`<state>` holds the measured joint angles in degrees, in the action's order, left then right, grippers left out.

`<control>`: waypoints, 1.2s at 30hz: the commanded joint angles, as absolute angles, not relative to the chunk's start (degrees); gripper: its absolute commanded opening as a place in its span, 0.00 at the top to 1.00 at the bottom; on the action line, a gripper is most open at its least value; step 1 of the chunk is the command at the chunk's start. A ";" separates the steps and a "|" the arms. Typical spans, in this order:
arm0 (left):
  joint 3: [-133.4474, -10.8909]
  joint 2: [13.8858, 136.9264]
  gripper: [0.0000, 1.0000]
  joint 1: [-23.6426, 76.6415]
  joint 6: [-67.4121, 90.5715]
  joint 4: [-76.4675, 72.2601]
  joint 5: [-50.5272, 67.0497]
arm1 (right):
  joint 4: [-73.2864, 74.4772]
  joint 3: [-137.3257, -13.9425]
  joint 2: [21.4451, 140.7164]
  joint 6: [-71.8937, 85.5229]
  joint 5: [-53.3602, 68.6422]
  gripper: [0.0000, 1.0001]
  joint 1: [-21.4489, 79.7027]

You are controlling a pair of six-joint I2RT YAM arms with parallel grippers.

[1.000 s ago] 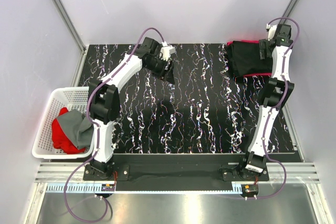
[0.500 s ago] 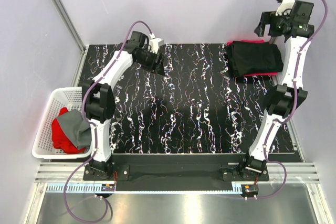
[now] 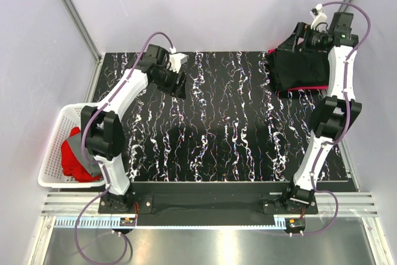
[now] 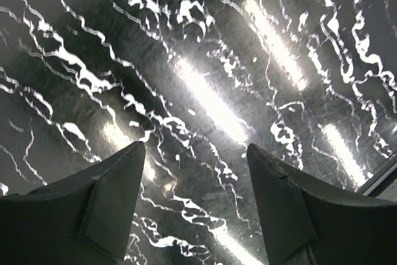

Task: Fold and stack the t-shirts

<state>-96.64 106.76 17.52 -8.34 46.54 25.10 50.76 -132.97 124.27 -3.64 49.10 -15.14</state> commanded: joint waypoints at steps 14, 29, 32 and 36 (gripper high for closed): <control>-98.17 112.14 0.28 14.94 -13.88 50.27 22.34 | 48.78 -155.03 146.50 -4.92 41.05 0.06 -18.19; -99.93 116.63 0.27 14.77 -16.09 53.44 19.51 | 48.69 -153.02 149.06 -8.43 22.97 0.06 -19.86; -100.63 116.90 0.27 14.77 -15.47 53.52 20.21 | 49.22 -151.36 148.62 -10.89 18.73 0.05 -19.86; -100.37 116.02 0.27 14.77 -15.47 53.44 20.39 | 49.39 -151.00 148.45 -13.09 13.46 0.05 -19.95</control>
